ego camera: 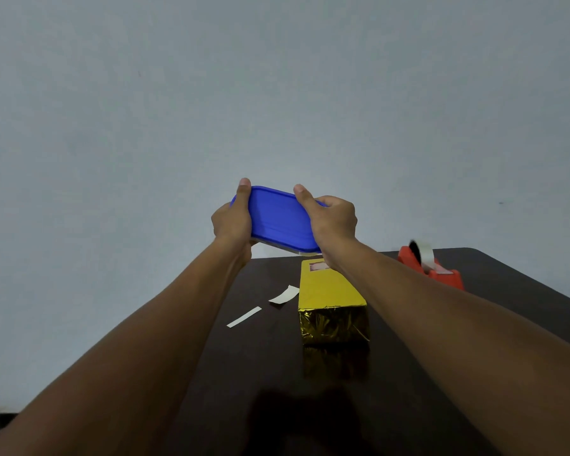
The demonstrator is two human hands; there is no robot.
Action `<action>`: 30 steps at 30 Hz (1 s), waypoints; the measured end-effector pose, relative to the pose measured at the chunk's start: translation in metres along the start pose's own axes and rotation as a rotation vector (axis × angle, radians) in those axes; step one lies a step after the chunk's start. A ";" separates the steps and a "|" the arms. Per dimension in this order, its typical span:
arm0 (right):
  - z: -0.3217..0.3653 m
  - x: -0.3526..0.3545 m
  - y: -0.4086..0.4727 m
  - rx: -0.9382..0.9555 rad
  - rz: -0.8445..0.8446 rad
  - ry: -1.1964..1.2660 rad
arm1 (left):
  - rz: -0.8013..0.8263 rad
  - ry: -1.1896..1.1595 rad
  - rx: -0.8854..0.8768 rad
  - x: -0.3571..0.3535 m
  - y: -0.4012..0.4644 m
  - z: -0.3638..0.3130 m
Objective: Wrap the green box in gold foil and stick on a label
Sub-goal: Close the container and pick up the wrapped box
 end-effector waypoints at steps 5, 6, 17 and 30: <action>-0.001 -0.006 -0.002 -0.014 0.019 -0.006 | 0.016 0.017 0.016 0.004 -0.002 -0.001; -0.001 -0.007 -0.002 -0.013 0.023 -0.005 | 0.026 0.020 0.022 0.004 -0.003 -0.002; -0.035 -0.098 -0.037 -0.355 0.149 0.103 | 0.130 0.078 0.048 0.034 0.008 0.015; -0.118 -0.232 -0.115 -0.586 0.347 0.048 | -0.190 0.576 -0.104 0.162 0.066 0.046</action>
Point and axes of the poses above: each hand's wrist, its own y-axis towards the middle knuckle, its own x-axis out of the back of the hand, z = x × y, the point moved 10 cm from there along y, towards the middle knuckle, and after that the axes turned 12 degrees about x, right-handed, at the moved point
